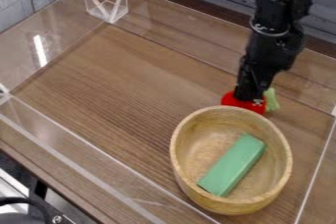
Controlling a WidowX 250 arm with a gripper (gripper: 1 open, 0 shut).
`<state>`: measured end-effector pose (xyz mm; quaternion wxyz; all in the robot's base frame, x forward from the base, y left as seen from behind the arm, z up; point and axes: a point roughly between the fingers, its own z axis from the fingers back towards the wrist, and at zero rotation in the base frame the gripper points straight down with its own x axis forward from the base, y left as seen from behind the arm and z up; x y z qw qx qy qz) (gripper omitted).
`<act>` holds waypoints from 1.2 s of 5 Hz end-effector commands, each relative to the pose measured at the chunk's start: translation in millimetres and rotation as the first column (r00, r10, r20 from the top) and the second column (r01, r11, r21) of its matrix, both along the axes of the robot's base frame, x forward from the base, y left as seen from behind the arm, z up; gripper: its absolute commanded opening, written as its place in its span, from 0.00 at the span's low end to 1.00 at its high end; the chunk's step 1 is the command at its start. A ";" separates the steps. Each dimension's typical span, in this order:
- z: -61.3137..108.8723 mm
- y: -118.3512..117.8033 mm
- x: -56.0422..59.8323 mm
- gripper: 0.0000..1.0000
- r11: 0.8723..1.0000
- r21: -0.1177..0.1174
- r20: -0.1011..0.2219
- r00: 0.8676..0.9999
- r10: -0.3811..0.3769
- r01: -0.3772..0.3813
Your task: Move the red object to the left side of the table
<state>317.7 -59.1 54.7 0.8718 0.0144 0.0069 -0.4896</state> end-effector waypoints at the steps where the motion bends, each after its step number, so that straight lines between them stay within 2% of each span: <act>1: 27.8 20.7 8.1 0.00 0.998 0.000 0.075 0.996 0.057 -0.057; 2: 32.6 56.4 8.1 0.00 0.989 0.015 0.076 0.986 0.146 -0.147; 3: 36.9 97.7 5.1 0.00 0.967 0.021 0.080 0.964 0.253 -0.256; 4: 43.6 137.9 0.9 0.00 0.932 0.033 0.092 0.929 0.358 -0.362; 5: 46.8 170.7 -2.0 0.00 0.907 0.040 0.100 0.905 0.414 -0.419; 6: 46.9 197.6 -1.4 0.00 0.890 0.046 0.110 0.888 0.447 -0.454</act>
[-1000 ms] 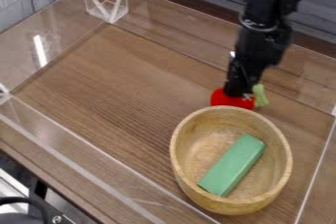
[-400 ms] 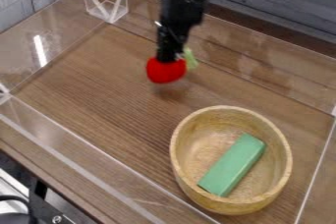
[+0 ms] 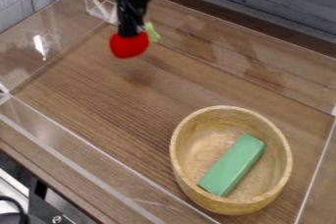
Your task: Move the red object to the left side of the table
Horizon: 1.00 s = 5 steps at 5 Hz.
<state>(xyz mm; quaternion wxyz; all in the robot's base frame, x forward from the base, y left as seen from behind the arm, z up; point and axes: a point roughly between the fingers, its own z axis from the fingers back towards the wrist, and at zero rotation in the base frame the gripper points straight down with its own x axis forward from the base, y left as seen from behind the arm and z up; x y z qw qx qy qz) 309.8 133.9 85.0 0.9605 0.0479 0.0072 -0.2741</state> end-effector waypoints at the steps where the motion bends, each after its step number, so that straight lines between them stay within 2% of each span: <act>1: 17.3 30.9 8.6 0.00 0.999 0.035 0.060 0.998 0.033 -0.035; 3: 1.4 64.6 12.6 0.00 0.997 0.035 0.068 0.995 0.066 -0.069; 5: -15.8 75.2 17.1 0.00 0.997 0.022 0.069 0.995 0.074 -0.076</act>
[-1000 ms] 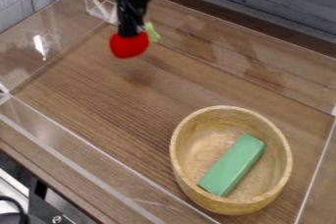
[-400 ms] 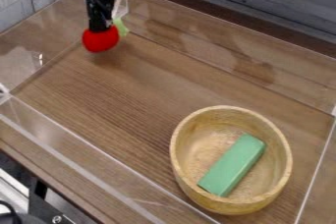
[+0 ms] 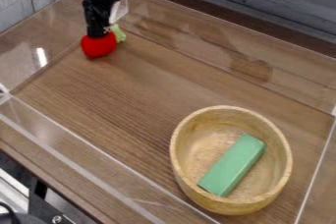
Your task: Move the red object to the left side of the table
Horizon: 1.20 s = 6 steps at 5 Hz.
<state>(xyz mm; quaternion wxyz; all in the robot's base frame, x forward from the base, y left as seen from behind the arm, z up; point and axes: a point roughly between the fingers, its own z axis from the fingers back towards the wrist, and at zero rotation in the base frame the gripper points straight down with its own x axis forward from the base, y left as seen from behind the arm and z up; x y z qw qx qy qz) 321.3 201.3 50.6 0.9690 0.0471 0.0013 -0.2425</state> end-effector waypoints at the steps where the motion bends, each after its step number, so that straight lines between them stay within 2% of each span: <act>1: 12.0 11.1 6.1 0.00 1.000 0.022 0.054 0.998 0.014 -0.015; 6: -19.8 8.3 8.9 0.00 0.999 -0.021 0.048 0.998 0.029 -0.028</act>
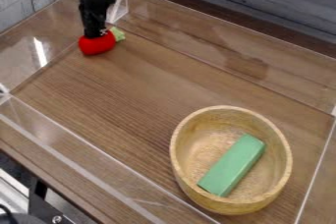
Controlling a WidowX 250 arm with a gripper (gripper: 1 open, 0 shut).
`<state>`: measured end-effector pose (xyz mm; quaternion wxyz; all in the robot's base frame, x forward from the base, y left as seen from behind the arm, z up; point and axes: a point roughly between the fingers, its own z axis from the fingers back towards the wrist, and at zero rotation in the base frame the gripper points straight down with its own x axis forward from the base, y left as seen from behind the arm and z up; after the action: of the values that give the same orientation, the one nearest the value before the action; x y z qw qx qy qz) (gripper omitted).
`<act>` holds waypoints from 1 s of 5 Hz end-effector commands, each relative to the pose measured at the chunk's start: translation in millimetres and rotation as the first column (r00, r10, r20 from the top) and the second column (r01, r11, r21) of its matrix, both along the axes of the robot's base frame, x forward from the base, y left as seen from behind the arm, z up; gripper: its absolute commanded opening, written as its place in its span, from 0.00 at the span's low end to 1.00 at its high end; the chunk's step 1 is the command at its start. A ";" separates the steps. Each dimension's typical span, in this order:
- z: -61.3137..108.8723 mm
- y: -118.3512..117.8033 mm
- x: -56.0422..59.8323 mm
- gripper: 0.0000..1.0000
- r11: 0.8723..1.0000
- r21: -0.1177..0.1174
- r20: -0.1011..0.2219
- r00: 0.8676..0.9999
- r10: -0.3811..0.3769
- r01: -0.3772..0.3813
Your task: Move the red object to the left side of the table
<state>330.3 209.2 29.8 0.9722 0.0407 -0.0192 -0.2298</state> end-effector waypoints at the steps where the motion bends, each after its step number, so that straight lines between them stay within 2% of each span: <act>1: -8.0 -0.4 1.8 0.00 1.000 -0.007 0.005 1.000 0.013 -0.013; 5: -25.5 -6.8 10.1 0.00 0.998 -0.043 -0.019 0.999 0.039 -0.040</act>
<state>343.2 209.2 20.7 0.9758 0.0337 -0.0272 -0.2142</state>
